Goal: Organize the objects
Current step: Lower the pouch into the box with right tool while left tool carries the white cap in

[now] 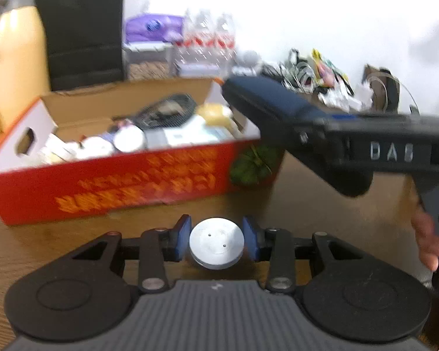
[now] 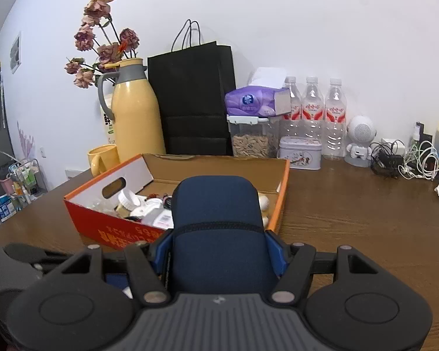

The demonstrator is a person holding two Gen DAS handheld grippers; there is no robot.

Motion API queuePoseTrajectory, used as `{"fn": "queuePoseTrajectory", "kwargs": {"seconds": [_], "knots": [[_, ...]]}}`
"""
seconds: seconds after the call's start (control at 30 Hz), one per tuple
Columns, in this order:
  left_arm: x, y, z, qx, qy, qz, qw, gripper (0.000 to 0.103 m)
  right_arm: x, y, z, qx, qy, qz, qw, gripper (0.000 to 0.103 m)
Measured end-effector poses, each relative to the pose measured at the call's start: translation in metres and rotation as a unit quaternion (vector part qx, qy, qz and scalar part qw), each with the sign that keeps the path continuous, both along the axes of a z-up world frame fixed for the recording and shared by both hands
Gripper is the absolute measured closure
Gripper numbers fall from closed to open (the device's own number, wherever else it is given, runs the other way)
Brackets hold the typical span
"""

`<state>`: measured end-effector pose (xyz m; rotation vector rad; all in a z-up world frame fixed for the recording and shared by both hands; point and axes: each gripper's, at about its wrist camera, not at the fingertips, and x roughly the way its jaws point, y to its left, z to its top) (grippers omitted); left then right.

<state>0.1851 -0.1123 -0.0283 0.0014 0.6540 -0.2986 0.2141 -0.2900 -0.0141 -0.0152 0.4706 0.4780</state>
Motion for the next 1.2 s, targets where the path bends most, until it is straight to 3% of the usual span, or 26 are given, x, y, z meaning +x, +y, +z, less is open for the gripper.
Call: {"fn": "queuePoseTrajectory", "kwargs": {"seconds": [0.3,0.63,0.87,1.03,1.2], "knots": [[0.007,0.047,0.045,-0.015,-0.065,0.053,0.9964,0.063,0.006,0.031,0.016,-0.006,-0.019,0.008,1.000,0.039],[0.055,0.089,0.076,-0.037,-0.102,0.107,0.9883,0.063,0.041,0.080,0.028,-0.016,-0.033,0.008,0.999,0.039],[0.102,0.101,0.064,-0.050,-0.085,0.130,0.9865,0.063,0.085,0.103,0.018,-0.028,-0.013,-0.021,0.999,0.039],[0.122,0.110,0.047,-0.035,-0.062,0.144,0.9870,0.063,0.103,0.108,0.006,-0.031,-0.007,-0.036,0.999,0.039],[0.124,0.105,0.043,-0.004,-0.076,0.146,0.9863,0.063,0.109,0.104,-0.003,-0.031,0.005,-0.034,0.999,0.038]]}}
